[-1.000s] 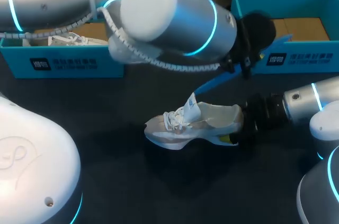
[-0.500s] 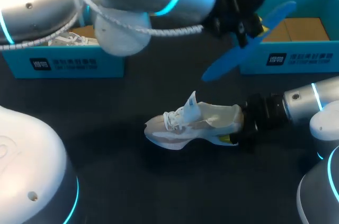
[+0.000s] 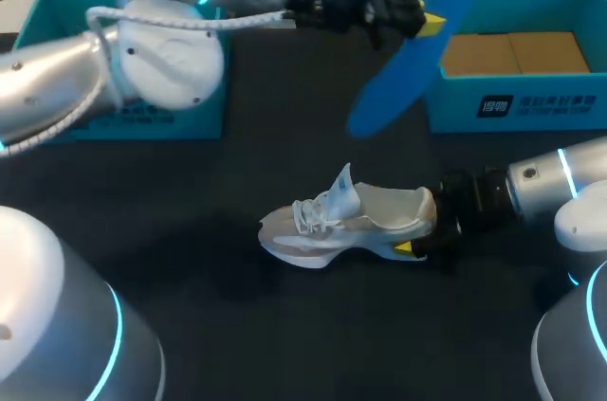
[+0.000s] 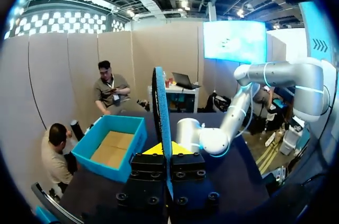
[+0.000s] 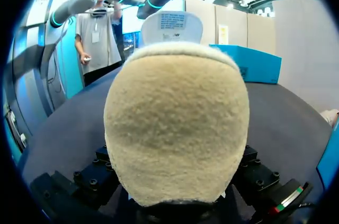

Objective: Take the shoe out of the shoebox, open the shoe tongue, remove and reinsert the insole, then place the shoe into the shoebox

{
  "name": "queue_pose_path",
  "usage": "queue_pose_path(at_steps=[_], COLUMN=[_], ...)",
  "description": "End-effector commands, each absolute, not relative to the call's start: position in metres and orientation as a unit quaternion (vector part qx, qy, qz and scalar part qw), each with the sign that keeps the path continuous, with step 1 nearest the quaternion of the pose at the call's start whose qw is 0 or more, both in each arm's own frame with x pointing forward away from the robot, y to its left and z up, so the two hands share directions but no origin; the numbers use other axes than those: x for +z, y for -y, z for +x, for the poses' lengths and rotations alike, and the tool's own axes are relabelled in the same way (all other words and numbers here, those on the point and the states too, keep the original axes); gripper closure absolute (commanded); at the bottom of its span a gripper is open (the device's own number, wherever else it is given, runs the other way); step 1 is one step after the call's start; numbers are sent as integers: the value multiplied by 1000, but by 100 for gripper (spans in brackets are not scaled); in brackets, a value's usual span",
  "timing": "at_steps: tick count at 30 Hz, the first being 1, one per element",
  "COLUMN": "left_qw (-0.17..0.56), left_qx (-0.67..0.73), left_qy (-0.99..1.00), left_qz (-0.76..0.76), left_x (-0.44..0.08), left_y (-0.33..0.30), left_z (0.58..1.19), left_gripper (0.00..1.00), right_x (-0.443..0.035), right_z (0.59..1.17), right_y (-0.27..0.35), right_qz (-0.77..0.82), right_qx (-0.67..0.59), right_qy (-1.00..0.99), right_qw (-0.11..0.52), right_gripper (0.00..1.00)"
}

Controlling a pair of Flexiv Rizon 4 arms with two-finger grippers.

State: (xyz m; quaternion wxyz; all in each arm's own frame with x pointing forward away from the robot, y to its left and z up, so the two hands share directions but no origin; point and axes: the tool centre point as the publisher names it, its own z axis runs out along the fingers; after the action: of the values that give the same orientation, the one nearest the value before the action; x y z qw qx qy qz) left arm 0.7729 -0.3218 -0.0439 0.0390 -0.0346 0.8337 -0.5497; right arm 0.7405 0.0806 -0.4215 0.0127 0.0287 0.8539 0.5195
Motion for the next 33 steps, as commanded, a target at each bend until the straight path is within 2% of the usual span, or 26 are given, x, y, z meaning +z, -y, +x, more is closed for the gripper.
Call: queue_pose_path(at_steps=[1, 18, 19, 21, 22, 33], left_qw=[34, 34, 23, -3, 20, -105], left_qx=[-585, -585, -581, -588, -588, -606], left_qy=[-810, -810, -812, -805, -805, -780], left_qz=[-28, -28, -46, -76, -76, -114], left_x=[-44, -44, -68, -69, -72, -35], left_y=[301, 301, 289, 288, 274, 261], left_z=[768, 768, 773, 773, 771, 732], left_gripper=[100, 100, 100, 100, 100, 100], right_x=[-422, -422, -422, -422, -422, -422], right_z=[740, 740, 740, 740, 740, 740], right_y=[-82, -82, -82, -82, -82, -82], right_qz=[29, 29, 29, 29, 29, 29], right_qx=[518, 518, 518, 518, 518, 518], right_qy=[-855, -855, -855, -855, -855, -855], right_qw=[13, 13, 13, 13, 13, 13], right_gripper=[100, 100, 100, 100, 100, 100])
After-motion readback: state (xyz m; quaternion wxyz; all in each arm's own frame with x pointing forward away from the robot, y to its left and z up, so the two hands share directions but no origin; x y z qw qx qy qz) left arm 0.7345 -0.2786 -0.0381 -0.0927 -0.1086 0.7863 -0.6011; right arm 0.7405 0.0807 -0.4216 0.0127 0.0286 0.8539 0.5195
